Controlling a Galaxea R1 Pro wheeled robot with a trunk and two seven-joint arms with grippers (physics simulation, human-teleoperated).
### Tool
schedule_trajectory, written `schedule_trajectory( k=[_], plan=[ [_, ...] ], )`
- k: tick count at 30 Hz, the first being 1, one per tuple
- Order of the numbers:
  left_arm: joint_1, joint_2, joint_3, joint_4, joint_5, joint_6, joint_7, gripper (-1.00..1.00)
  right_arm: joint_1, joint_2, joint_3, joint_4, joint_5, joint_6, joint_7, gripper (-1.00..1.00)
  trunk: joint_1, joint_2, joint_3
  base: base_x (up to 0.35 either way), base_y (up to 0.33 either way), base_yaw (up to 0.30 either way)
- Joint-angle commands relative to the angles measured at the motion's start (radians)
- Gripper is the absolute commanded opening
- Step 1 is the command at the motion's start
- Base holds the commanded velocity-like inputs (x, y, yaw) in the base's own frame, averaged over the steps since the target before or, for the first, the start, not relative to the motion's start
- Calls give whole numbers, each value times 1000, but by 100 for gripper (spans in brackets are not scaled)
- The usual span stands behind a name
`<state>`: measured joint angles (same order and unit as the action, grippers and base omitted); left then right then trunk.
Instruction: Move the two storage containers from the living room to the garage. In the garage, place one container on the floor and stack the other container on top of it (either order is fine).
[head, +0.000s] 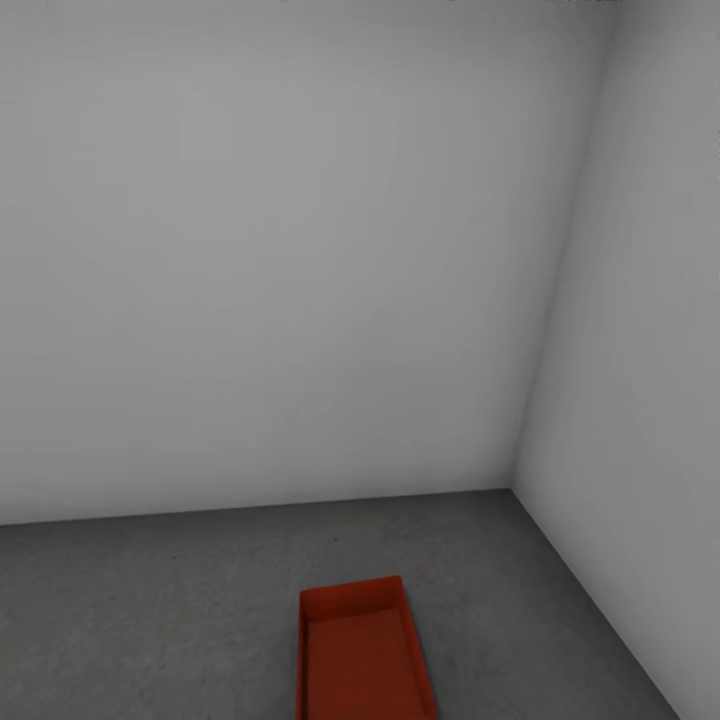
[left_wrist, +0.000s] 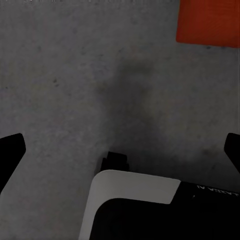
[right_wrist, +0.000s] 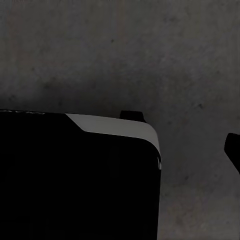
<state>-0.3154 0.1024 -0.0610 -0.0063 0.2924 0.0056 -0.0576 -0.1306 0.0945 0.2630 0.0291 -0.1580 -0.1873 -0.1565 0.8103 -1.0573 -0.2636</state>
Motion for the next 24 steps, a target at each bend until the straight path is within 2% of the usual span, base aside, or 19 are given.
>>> schedule_trajectory(
  k=[1, 24],
  plan=[
    [-1, 0, -7, 0, 10, 1, -4, 100, -1, 1, 9, 3, -10, -6, -2, 100, 0, -1, 0, 0, 0, 0],
    [-1, 0, -7, 0, 10, 1, -4, 100, -1, 1, 9, 3, -11, -5, -2, 100, 0, -1, 37, 0, 0, 0]
  ],
)
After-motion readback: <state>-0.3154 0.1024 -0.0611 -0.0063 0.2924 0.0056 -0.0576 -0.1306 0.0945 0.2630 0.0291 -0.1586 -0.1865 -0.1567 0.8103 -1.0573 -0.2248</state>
